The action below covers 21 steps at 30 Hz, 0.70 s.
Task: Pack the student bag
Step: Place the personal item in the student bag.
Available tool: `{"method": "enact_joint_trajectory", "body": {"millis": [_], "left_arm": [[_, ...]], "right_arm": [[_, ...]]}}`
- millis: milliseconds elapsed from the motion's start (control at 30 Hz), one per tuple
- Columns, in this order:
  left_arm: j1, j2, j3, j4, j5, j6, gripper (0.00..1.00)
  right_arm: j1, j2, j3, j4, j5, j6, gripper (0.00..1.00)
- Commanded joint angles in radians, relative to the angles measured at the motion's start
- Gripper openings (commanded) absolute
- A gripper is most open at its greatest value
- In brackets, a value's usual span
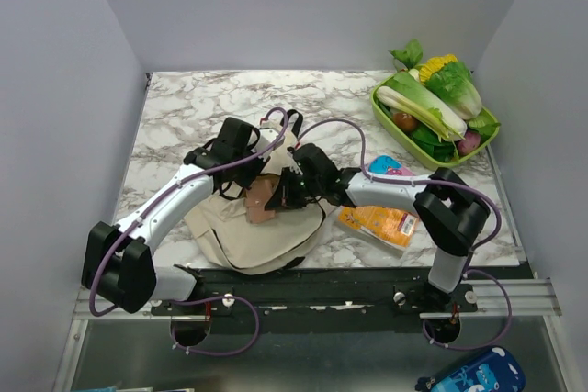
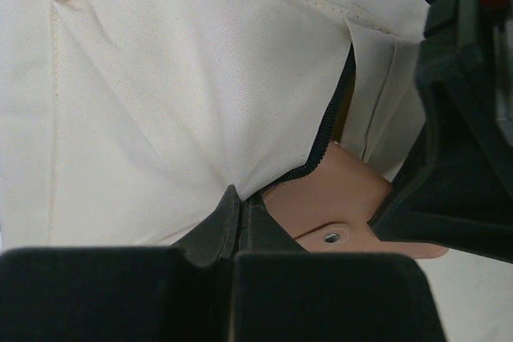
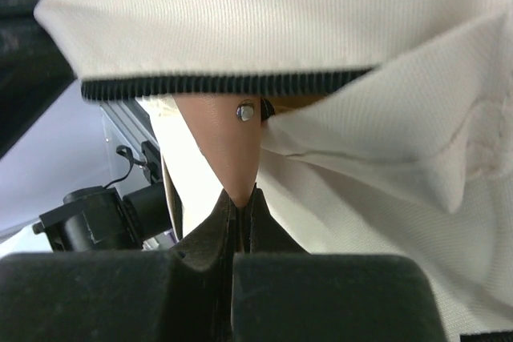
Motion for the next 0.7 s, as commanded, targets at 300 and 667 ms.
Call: {"method": "enact_joint_trajectory", "body": {"millis": [300,667], "left_arm": [[-0.017,-0.053,-0.013,-0.029,0.13,0.039,0.0],[-0.015,-0.008,-0.04,-0.003,0.112,0.044,0.0]], "right_arm": [[-0.052,0.02,0.113,-0.061,0.211,0.153,0.01],[-0.043,-0.05,-0.045,0.349,0.246,0.104,0.64]]}}
